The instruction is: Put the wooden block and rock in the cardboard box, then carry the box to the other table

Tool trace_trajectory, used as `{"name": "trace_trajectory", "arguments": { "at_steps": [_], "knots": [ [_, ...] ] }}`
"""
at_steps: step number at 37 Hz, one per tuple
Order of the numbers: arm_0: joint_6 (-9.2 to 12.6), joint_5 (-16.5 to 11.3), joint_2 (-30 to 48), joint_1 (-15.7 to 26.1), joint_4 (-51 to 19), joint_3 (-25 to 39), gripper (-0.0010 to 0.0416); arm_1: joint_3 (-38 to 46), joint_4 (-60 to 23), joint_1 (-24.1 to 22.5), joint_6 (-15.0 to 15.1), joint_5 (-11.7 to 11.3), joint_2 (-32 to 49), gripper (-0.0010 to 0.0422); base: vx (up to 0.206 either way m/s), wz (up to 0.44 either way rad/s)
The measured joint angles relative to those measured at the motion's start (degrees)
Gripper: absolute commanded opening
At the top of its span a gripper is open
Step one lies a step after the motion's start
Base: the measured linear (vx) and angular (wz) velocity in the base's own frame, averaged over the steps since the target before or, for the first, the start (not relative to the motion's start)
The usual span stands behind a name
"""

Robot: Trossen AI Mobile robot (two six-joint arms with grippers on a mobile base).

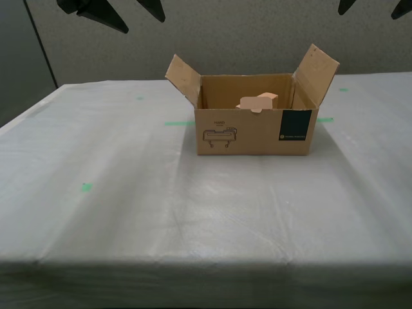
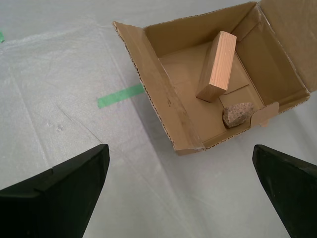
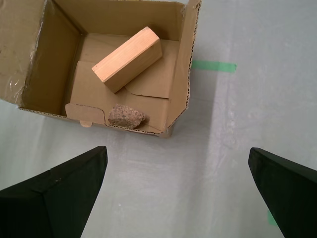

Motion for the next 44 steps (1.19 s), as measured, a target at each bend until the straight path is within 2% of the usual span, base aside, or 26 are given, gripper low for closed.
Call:
{"name": "trace_trajectory", "arguments": {
  "at_steps": [44],
  "knots": [
    [0.0,0.0,0.0,-0.02,0.0,0.0,0.0399,0.0,0.0,0.0,0.0,0.0,0.0,0.0396,0.0,0.0]
  ]
}}
